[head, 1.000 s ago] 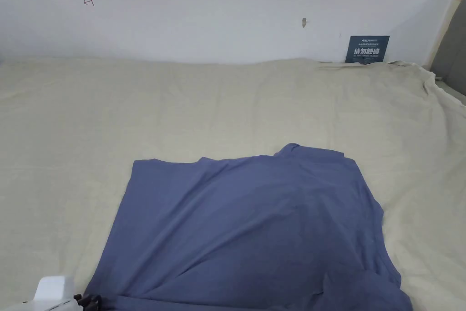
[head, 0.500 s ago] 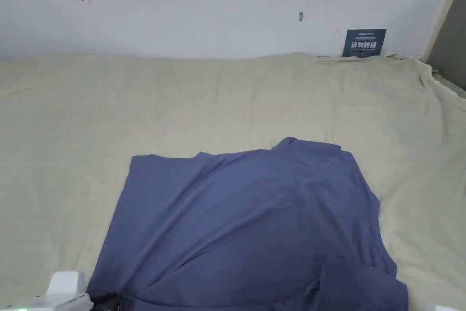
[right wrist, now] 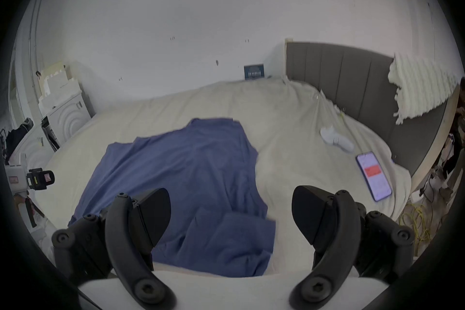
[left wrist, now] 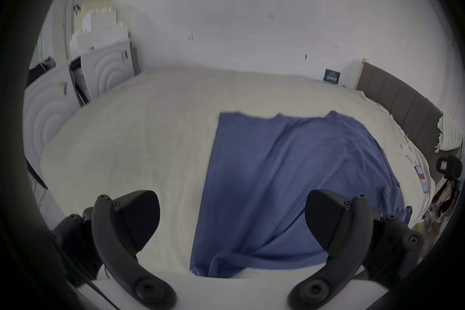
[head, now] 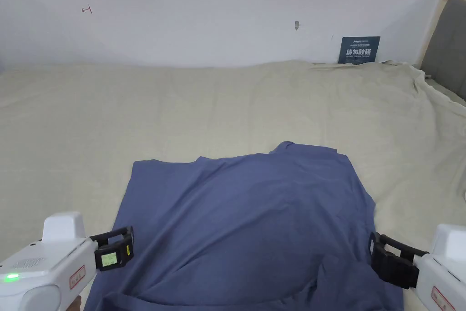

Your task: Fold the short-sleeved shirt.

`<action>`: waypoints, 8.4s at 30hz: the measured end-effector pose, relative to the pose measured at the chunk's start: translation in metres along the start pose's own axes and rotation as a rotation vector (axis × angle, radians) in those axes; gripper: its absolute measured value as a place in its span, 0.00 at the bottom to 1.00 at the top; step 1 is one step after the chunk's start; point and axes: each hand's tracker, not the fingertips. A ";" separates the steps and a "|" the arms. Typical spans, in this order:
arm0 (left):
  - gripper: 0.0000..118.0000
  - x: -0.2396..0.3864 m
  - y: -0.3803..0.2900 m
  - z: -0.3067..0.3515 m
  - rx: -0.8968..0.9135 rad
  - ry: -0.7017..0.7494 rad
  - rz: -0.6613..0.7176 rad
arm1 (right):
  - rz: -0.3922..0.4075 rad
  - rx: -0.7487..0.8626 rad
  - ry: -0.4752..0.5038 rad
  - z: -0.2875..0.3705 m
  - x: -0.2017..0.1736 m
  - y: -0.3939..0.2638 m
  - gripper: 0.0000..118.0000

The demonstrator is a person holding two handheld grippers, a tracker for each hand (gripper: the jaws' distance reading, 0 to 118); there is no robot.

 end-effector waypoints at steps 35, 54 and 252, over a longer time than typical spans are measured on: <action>0.89 -0.036 -0.092 -0.038 -0.441 0.089 -0.017 | 0.091 0.040 -0.002 -0.001 -0.018 0.002 0.00; 0.08 -0.028 -0.073 -0.036 -0.404 -0.045 0.047 | -0.027 -0.315 -0.013 -0.037 0.033 -0.071 0.92; 0.64 0.004 0.063 -0.023 -0.027 0.005 -0.028 | 0.010 0.064 0.013 -0.017 -0.019 0.064 0.57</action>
